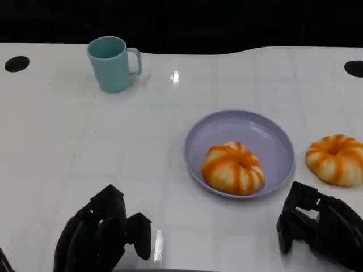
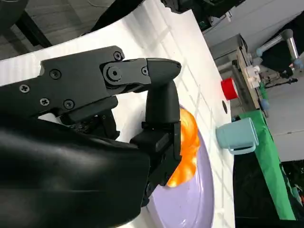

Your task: Grasp the bread from the table and place it into the plate.

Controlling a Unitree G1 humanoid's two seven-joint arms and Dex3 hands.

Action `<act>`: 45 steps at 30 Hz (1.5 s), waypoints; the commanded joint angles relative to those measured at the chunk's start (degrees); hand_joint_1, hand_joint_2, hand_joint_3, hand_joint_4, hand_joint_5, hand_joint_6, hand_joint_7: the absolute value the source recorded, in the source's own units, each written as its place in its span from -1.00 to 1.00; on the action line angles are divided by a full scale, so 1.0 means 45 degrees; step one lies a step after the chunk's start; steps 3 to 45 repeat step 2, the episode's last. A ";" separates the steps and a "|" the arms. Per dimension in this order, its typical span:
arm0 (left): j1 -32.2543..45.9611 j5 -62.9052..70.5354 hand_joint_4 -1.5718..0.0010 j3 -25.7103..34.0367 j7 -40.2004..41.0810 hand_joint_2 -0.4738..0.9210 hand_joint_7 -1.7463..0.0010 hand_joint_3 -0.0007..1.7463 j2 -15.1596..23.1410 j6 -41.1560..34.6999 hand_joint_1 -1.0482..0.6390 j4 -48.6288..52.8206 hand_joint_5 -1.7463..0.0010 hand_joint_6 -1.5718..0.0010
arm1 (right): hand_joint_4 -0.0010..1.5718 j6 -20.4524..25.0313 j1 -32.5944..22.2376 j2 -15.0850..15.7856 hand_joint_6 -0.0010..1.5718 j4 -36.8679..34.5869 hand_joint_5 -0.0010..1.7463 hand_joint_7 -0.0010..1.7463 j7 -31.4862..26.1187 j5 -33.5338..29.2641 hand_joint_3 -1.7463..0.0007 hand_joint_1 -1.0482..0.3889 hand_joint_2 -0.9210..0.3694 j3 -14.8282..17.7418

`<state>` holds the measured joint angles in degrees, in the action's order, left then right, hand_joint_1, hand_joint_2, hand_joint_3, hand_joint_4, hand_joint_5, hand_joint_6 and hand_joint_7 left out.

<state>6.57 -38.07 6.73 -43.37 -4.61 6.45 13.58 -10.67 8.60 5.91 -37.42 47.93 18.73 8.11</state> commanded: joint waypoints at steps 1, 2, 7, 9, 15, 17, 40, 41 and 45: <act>-0.0083 0.0130 -0.18 0.0163 -0.0174 1.00 -0.91 -0.75 0.0044 0.0010 -0.69 0.0145 -1.00 0.10 | -0.08 -0.0182 0.0176 0.0296 -0.22 -0.0447 1.00 0.83 0.0230 0.0128 0.73 -0.37 -1.00 0.0175; -0.0097 0.0120 -0.17 0.0182 -0.0230 1.00 -0.92 -0.75 0.0049 -0.0024 -0.69 0.0159 -1.00 0.10 | -0.08 -0.0311 0.0221 0.0291 -0.22 -0.0575 1.00 0.83 0.0309 0.0132 0.73 -0.37 -1.00 0.0191; -0.0097 0.0120 -0.17 0.0182 -0.0230 1.00 -0.92 -0.75 0.0049 -0.0024 -0.69 0.0159 -1.00 0.10 | -0.08 -0.0311 0.0221 0.0291 -0.22 -0.0575 1.00 0.83 0.0309 0.0132 0.73 -0.37 -1.00 0.0191; -0.0097 0.0120 -0.17 0.0182 -0.0230 1.00 -0.92 -0.75 0.0049 -0.0024 -0.69 0.0159 -1.00 0.10 | -0.08 -0.0311 0.0221 0.0291 -0.22 -0.0575 1.00 0.83 0.0309 0.0132 0.73 -0.37 -1.00 0.0191; -0.0097 0.0120 -0.17 0.0182 -0.0230 1.00 -0.92 -0.75 0.0049 -0.0024 -0.69 0.0159 -1.00 0.10 | -0.08 -0.0311 0.0221 0.0291 -0.22 -0.0575 1.00 0.83 0.0309 0.0132 0.73 -0.37 -1.00 0.0191; -0.0097 0.0120 -0.17 0.0182 -0.0230 1.00 -0.92 -0.75 0.0049 -0.0024 -0.69 0.0159 -1.00 0.10 | -0.08 -0.0311 0.0221 0.0291 -0.22 -0.0575 1.00 0.83 0.0309 0.0132 0.73 -0.37 -1.00 0.0191; -0.0097 0.0120 -0.17 0.0182 -0.0230 1.00 -0.92 -0.75 0.0049 -0.0024 -0.69 0.0159 -1.00 0.10 | -0.08 -0.0311 0.0221 0.0291 -0.22 -0.0575 1.00 0.83 0.0309 0.0132 0.73 -0.37 -1.00 0.0191; -0.0097 0.0120 -0.17 0.0182 -0.0230 1.00 -0.92 -0.75 0.0049 -0.0024 -0.69 0.0159 -1.00 0.10 | -0.08 -0.0311 0.0221 0.0291 -0.22 -0.0575 1.00 0.83 0.0309 0.0132 0.73 -0.37 -1.00 0.0191; -0.0097 0.0120 -0.17 0.0182 -0.0230 1.00 -0.92 -0.75 0.0049 -0.0024 -0.69 0.0159 -1.00 0.10 | -0.08 -0.0311 0.0221 0.0291 -0.22 -0.0575 1.00 0.83 0.0309 0.0132 0.73 -0.37 -1.00 0.0191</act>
